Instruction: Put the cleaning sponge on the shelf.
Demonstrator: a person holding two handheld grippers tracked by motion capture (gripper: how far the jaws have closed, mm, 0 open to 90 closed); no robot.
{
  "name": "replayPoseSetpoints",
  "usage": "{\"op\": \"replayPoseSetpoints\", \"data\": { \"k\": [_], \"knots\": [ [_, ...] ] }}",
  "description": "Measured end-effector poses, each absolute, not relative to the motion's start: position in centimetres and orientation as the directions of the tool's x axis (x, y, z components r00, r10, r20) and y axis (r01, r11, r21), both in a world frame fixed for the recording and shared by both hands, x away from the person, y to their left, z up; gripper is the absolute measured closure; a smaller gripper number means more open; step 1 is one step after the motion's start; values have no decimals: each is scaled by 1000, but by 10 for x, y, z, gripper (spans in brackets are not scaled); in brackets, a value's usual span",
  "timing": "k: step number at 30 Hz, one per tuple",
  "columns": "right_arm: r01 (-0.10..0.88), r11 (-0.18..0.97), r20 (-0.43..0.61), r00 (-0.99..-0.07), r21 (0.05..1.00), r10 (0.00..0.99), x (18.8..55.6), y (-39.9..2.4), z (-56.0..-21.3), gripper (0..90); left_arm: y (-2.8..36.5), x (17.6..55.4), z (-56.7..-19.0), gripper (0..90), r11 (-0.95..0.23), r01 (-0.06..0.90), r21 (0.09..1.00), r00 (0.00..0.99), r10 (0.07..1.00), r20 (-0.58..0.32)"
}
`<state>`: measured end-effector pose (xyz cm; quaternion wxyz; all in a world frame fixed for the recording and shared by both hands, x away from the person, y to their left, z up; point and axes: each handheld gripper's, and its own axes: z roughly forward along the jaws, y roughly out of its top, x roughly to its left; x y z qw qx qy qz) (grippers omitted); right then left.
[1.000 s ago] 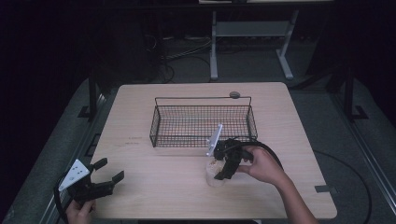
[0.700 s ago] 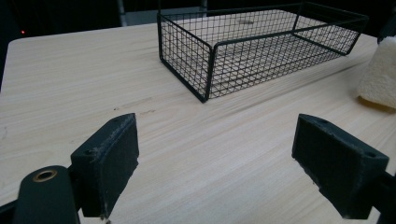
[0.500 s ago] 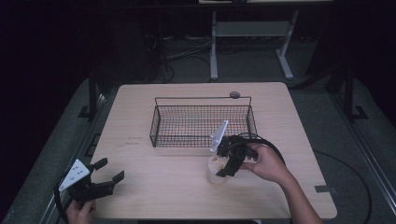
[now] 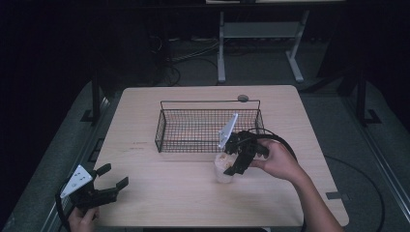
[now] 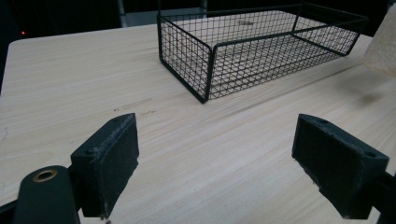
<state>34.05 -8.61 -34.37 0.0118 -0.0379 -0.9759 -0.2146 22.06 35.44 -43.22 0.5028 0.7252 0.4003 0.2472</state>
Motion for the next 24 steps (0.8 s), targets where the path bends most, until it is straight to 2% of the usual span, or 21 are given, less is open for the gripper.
{"op": "replayPoseSetpoints", "data": {
  "k": [24],
  "knots": [
    [97,895,40,-995,436,89,370,-93,-309,292,354,222,-433,140,-177,332,926,561,827,-43]
  ]
}}
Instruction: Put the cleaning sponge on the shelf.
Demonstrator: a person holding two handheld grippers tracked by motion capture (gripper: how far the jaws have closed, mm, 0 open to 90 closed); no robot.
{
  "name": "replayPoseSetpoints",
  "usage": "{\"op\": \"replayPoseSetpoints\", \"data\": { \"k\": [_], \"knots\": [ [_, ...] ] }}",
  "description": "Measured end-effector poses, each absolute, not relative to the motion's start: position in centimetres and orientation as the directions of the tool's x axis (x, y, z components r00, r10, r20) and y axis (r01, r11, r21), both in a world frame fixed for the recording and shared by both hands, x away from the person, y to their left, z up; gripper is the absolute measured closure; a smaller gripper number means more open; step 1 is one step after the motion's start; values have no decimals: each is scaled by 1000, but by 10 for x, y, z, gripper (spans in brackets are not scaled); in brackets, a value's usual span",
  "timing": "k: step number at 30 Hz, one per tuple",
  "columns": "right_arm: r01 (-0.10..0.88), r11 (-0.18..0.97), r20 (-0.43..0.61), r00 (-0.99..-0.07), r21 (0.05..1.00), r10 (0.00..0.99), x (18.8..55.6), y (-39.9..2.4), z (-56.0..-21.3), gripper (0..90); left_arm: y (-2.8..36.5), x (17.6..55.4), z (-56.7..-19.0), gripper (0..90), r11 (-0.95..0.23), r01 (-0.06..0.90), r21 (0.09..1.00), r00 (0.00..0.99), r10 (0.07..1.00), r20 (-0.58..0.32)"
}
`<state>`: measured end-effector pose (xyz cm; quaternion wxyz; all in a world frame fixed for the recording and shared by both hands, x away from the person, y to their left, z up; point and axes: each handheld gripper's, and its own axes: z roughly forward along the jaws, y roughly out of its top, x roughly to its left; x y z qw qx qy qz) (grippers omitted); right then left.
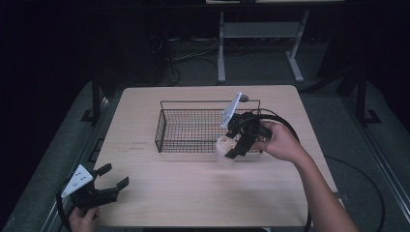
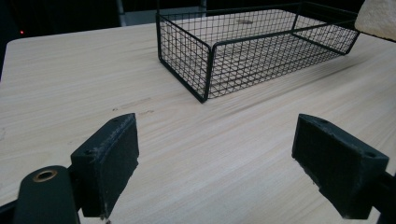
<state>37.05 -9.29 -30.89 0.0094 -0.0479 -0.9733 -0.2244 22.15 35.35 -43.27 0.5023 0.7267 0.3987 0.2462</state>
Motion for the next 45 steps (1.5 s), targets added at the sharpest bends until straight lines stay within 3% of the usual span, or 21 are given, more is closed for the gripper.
{"op": "replayPoseSetpoints", "data": {
  "k": [45],
  "knots": [
    [110,915,16,-994,389,113,418,-80,-282,292,353,222,-433,139,-175,330,928,563,825,-45]
  ]
}}
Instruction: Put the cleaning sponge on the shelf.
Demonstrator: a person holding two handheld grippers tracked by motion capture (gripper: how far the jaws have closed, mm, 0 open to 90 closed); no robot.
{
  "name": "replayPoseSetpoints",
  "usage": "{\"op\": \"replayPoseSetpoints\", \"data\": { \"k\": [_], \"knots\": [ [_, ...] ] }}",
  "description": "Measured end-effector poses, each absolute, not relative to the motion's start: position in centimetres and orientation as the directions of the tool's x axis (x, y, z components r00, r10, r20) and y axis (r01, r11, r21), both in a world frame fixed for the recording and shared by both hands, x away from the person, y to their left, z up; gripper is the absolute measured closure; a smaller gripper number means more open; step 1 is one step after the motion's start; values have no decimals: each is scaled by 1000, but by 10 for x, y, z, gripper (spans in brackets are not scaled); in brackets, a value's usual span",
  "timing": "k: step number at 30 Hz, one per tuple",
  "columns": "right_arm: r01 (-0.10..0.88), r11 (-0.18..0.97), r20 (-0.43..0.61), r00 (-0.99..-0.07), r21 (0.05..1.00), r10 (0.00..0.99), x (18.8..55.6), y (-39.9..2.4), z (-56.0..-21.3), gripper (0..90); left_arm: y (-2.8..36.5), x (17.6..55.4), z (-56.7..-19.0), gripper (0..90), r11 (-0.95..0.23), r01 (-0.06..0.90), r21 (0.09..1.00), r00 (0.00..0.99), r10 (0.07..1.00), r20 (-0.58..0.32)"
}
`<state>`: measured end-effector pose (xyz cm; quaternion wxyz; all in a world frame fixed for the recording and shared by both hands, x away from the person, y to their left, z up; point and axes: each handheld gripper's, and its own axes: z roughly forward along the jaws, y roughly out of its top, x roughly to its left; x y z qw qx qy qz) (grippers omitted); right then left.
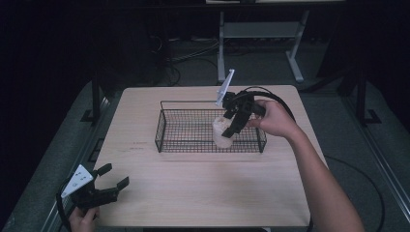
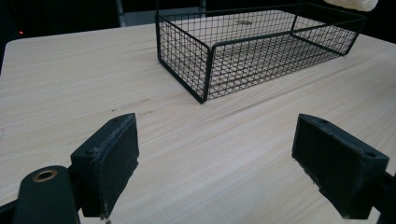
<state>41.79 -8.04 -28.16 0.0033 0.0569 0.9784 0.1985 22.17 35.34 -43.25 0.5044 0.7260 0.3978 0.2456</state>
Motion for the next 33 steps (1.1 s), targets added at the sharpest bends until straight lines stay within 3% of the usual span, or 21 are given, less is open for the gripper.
{"op": "replayPoseSetpoints", "data": {
  "k": [33],
  "knots": [
    [161,906,24,-986,392,165,471,-71,-272,291,354,222,-433,140,-165,332,929,561,826,-54]
  ]
}}
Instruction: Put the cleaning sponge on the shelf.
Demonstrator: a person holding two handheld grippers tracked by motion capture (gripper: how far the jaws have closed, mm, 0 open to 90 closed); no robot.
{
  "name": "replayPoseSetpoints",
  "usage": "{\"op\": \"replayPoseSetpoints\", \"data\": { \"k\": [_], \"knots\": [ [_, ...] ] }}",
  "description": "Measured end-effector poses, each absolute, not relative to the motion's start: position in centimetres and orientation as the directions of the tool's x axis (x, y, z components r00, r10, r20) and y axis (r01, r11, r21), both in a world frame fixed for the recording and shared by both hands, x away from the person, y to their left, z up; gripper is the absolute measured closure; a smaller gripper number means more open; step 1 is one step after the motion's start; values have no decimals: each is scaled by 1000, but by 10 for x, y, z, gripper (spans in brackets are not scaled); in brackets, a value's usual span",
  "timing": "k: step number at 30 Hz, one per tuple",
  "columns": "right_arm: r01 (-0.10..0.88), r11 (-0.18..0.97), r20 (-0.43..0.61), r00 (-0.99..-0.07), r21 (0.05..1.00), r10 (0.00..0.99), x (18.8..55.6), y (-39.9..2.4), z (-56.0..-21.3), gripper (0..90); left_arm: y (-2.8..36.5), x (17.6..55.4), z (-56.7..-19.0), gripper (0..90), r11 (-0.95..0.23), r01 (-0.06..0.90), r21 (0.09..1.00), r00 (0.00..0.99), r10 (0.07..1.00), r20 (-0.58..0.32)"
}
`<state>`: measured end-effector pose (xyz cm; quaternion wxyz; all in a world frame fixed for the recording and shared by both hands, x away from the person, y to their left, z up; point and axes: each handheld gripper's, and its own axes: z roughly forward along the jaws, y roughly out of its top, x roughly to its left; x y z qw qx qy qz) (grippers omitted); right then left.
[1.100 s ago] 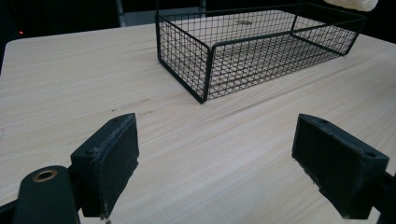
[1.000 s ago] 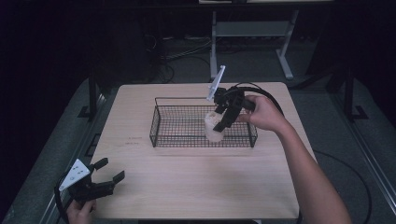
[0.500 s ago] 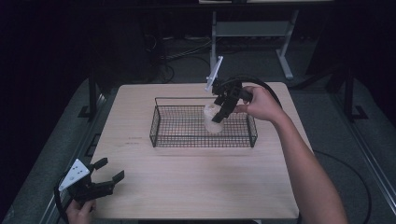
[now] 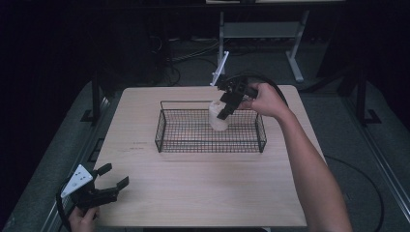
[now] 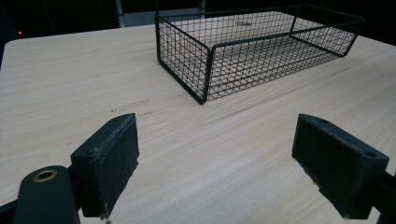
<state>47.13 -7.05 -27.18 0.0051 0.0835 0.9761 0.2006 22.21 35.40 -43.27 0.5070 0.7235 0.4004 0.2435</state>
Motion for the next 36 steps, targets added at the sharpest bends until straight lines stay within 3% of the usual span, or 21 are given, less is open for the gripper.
{"op": "replayPoseSetpoints", "data": {
  "k": [23,36],
  "knots": [
    [244,899,108,-970,365,219,504,-65,-333,290,355,222,-432,139,-166,328,930,560,827,-50],
    [249,897,130,-968,366,215,506,-63,-349,289,355,222,-432,139,-165,330,929,560,827,-53]
  ]
}}
